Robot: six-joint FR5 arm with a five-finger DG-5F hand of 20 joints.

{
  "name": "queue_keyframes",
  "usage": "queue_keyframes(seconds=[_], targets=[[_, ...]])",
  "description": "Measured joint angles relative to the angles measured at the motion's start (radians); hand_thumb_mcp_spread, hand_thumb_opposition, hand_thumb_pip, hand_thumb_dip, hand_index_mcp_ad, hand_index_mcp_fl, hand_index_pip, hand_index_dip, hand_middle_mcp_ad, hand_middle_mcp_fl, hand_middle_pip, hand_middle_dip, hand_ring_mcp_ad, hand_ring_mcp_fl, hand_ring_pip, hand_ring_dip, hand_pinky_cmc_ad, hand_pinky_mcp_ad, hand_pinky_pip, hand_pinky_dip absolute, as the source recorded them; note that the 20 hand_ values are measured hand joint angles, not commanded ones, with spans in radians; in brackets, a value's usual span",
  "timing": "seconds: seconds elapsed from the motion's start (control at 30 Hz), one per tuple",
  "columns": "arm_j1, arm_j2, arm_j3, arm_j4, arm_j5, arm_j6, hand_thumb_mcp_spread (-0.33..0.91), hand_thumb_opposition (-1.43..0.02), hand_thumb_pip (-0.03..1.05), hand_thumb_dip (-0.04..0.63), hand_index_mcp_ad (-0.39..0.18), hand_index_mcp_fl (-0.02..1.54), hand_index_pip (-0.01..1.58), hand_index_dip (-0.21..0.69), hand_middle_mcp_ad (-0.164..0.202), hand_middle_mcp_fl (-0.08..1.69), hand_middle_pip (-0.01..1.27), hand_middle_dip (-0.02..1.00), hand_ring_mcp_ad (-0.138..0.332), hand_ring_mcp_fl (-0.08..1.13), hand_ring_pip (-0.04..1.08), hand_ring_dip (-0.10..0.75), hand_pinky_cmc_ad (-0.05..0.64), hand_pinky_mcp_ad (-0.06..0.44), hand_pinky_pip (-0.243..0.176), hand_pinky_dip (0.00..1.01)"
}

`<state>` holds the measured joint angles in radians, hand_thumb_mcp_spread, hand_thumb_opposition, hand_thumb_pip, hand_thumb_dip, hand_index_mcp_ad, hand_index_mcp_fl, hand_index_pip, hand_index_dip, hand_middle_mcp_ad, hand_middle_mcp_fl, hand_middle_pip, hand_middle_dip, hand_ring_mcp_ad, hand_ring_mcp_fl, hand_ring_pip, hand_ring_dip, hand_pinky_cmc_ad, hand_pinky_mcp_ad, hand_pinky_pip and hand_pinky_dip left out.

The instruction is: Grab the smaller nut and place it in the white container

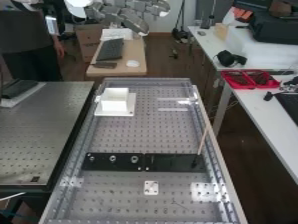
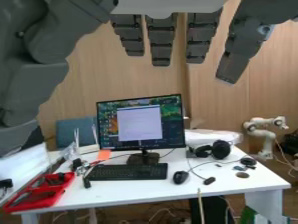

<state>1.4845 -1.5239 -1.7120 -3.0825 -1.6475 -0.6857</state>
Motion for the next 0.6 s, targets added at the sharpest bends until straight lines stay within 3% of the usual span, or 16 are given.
queue_keyframes(seconds=[0.23, 0.6], targets=[[-0.046, -0.005, -0.030, 0.014, -0.078, 0.003, 0.28, -0.69, 0.32, 0.033, 0.005, 0.04, 0.09, 0.019, 0.093, 0.04, 0.14, 0.19, 0.175, 0.00, 0.12, 0.044, 0.401, 0.316, -0.096, 0.51], [-0.084, 0.008, -0.144, 0.127, -0.125, 0.022, 0.29, -0.71, 0.39, 0.045, 0.005, 0.04, 0.10, -0.019, 0.091, 0.10, 0.14, 0.20, 0.176, 0.00, 0.15, 0.044, 0.401, 0.312, -0.096, 0.51]])
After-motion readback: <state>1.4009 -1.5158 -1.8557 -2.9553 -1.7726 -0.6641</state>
